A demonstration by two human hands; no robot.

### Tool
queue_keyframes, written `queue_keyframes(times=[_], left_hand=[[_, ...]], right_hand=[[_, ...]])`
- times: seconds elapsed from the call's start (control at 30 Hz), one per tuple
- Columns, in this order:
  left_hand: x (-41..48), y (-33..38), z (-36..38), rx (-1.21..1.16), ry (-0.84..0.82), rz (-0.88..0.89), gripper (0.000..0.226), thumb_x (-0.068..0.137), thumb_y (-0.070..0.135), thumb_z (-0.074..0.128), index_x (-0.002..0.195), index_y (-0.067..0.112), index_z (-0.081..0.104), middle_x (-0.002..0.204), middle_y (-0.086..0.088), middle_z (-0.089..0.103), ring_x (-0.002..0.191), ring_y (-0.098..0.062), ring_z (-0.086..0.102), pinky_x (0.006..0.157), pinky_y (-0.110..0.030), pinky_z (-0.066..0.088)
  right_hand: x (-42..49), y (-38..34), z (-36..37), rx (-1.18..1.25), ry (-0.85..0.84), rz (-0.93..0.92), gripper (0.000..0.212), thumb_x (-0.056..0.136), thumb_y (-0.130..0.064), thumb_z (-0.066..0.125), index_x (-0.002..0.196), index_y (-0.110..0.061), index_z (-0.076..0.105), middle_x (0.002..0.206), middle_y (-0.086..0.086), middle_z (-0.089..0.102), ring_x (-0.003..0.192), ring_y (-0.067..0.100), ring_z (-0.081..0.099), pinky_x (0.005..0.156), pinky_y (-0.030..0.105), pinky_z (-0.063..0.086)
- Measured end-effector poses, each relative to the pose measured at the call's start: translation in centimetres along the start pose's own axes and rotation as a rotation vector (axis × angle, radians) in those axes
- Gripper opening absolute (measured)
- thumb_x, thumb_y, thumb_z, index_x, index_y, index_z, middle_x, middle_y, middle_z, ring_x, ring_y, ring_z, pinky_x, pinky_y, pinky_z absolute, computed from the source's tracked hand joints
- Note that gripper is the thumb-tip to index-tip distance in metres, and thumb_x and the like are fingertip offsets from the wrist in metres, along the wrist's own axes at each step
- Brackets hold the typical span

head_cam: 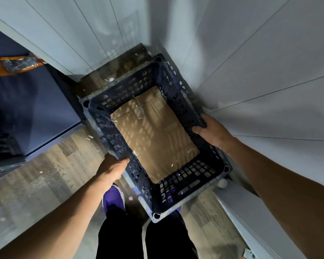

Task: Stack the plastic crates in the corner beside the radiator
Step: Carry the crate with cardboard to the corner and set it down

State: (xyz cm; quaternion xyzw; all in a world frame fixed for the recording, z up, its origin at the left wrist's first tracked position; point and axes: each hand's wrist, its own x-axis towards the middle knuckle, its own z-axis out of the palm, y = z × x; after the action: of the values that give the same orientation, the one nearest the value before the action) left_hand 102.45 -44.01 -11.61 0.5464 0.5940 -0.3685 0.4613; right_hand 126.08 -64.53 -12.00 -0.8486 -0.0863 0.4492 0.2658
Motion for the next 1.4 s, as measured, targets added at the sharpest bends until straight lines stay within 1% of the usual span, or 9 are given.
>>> queue_keyframes(times=[0.17,0.37,0.5,0.67,0.8,0.9,1.0,1.13,1.4], left_hand=[[-0.1,-0.1,1.0,0.028,0.016,0.011,0.052,0.103,0.032,0.044,0.146,0.002,0.041,0.154,-0.018,0.036,0.137,-0.034,0.043,0.112,-0.035,0.032],[-1.5,-1.1,2.8,0.342,0.311,0.203,0.069,0.090,0.032,0.061,0.144,0.005,0.029,0.134,-0.023,0.041,0.116,-0.040,0.053,0.096,-0.044,0.051],[-3.4,-0.9,4.4,0.403,0.232,0.257,0.075,0.089,0.030,0.062,0.149,0.005,0.025,0.142,-0.021,0.036,0.126,-0.037,0.048,0.104,-0.044,0.046],[-5.4,0.0,5.3,0.496,0.171,0.412,0.069,0.092,0.021,0.058,0.150,0.006,0.025,0.147,-0.019,0.033,0.132,-0.035,0.042,0.108,-0.038,0.041],[-7.0,0.4,6.3,0.681,0.090,0.513,0.062,0.094,0.025,0.054,0.149,0.011,0.027,0.144,-0.015,0.037,0.130,-0.032,0.043,0.104,-0.040,0.044],[-7.6,-0.2,7.6,0.786,0.004,0.597,0.057,0.095,0.031,0.054,0.146,0.016,0.034,0.144,-0.009,0.045,0.131,-0.027,0.046,0.104,-0.036,0.043],[-7.2,-1.5,9.4,0.855,-0.089,0.638,0.062,0.093,0.038,0.057,0.148,0.020,0.034,0.147,-0.004,0.047,0.133,-0.023,0.048,0.108,-0.035,0.042],[-5.9,-3.4,12.6,0.924,-0.187,0.667,0.053,0.089,0.040,0.060,0.137,0.024,0.045,0.133,-0.003,0.060,0.119,-0.027,0.060,0.092,-0.033,0.050],[-2.3,-6.4,17.8,0.967,-0.144,0.692,0.047,0.084,0.036,0.066,0.128,0.024,0.053,0.128,-0.003,0.064,0.119,-0.027,0.060,0.097,-0.037,0.049]], right_hand=[[-0.1,0.1,-0.9,-0.013,-0.057,0.017,0.054,0.091,-0.035,0.063,0.142,-0.027,0.046,0.132,-0.004,0.056,0.118,0.016,0.054,0.093,0.030,0.043],[-3.1,2.5,0.1,-0.091,-0.046,0.046,0.072,0.088,-0.046,0.062,0.150,-0.022,0.035,0.139,-0.011,0.042,0.127,0.010,0.042,0.108,0.030,0.035],[-6.0,3.7,-0.3,-0.133,-0.063,0.088,0.078,0.088,-0.052,0.060,0.154,-0.025,0.028,0.157,0.002,0.032,0.141,0.021,0.034,0.116,0.042,0.032],[-10.1,3.0,-0.7,-0.180,-0.066,0.100,0.065,0.094,-0.036,0.060,0.152,-0.020,0.033,0.155,0.006,0.036,0.139,0.023,0.038,0.114,0.036,0.033],[-13.1,2.0,0.2,-0.167,-0.067,0.087,0.039,0.096,-0.028,0.057,0.134,-0.018,0.054,0.132,0.004,0.058,0.121,0.023,0.055,0.097,0.029,0.043],[-14.7,2.9,2.6,-0.254,-0.092,0.122,0.046,0.096,-0.033,0.054,0.141,-0.023,0.047,0.139,0.002,0.054,0.122,0.023,0.055,0.100,0.034,0.045],[-15.8,5.1,6.1,-0.397,-0.042,0.099,0.055,0.091,-0.032,0.057,0.144,-0.028,0.043,0.147,-0.002,0.047,0.133,0.022,0.047,0.107,0.034,0.040],[-16.4,8.2,10.6,-0.567,-0.097,-0.035,0.061,0.085,-0.032,0.061,0.143,-0.028,0.045,0.148,-0.002,0.046,0.138,0.021,0.041,0.116,0.035,0.028],[-16.4,10.7,14.9,-0.779,0.008,-0.104,0.057,0.092,-0.027,0.050,0.148,-0.030,0.039,0.156,-0.008,0.032,0.149,0.017,0.012,0.120,0.038,-0.004]])
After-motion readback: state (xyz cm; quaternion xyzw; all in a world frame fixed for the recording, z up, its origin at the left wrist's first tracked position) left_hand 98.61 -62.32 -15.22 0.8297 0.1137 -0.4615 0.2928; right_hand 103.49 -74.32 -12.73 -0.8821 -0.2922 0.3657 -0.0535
